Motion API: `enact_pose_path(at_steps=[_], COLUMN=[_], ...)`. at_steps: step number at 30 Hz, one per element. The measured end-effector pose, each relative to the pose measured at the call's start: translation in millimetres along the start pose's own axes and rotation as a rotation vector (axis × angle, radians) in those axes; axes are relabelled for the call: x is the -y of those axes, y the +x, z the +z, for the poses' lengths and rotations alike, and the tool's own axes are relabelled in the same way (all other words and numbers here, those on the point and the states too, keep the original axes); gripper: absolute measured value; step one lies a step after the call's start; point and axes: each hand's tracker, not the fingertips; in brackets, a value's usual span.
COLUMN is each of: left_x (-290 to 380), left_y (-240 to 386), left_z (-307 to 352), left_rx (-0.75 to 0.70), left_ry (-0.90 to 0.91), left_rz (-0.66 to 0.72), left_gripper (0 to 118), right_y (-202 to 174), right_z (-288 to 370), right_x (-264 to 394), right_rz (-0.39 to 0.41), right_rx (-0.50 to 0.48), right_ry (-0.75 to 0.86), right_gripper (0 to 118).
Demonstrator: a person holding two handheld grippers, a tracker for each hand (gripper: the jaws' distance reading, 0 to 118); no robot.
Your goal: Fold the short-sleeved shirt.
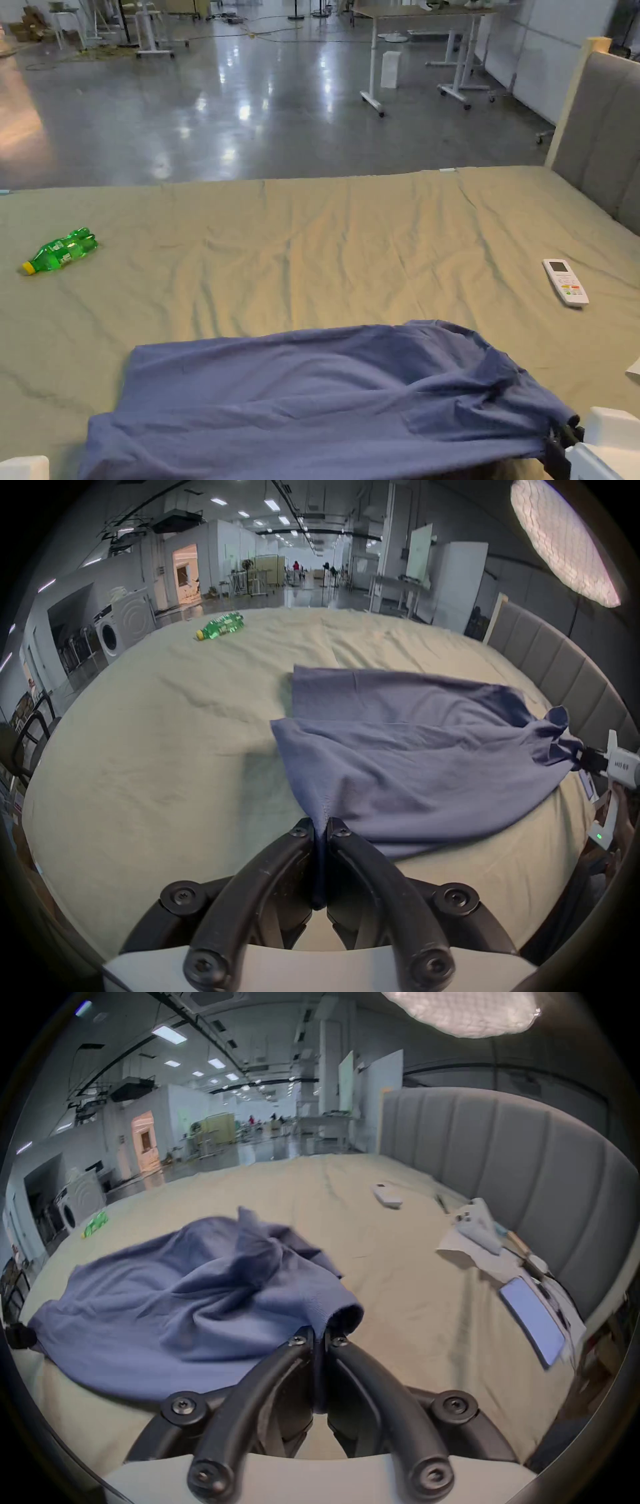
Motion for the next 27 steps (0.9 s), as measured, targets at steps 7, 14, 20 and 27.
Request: enact_pose_path(at_steps=[7, 14, 20, 27], left_x=[60.6, 104.3, 106.7, 71.8], left_y=[-15.6, -6.1, -15.7, 2.9], left_z=[55.9, 72.0, 61.8, 152.4], left_rx=[0.024, 0.025, 0.019, 0.049], left_ry=[-0.024, -0.112, -0.039, 0.269], left_rz=[0.007, -0.036, -0.008, -0.027], left_gripper=[6, 6, 65, 70], right_y=[19.2, 20.7, 28.6, 44.8], right_z=[73.2, 110.0, 91.5, 144.0], right_x=[47.0, 89.9, 89.3, 49.2], right_rz=[-0.012, -0.063, -0.047, -0.241], right_rx=[-0.001, -0.006, 0.002, -0.245], right_ry=[-0.057, -0.129, -0.194, 0.008], right_gripper=[5, 5, 62, 68])
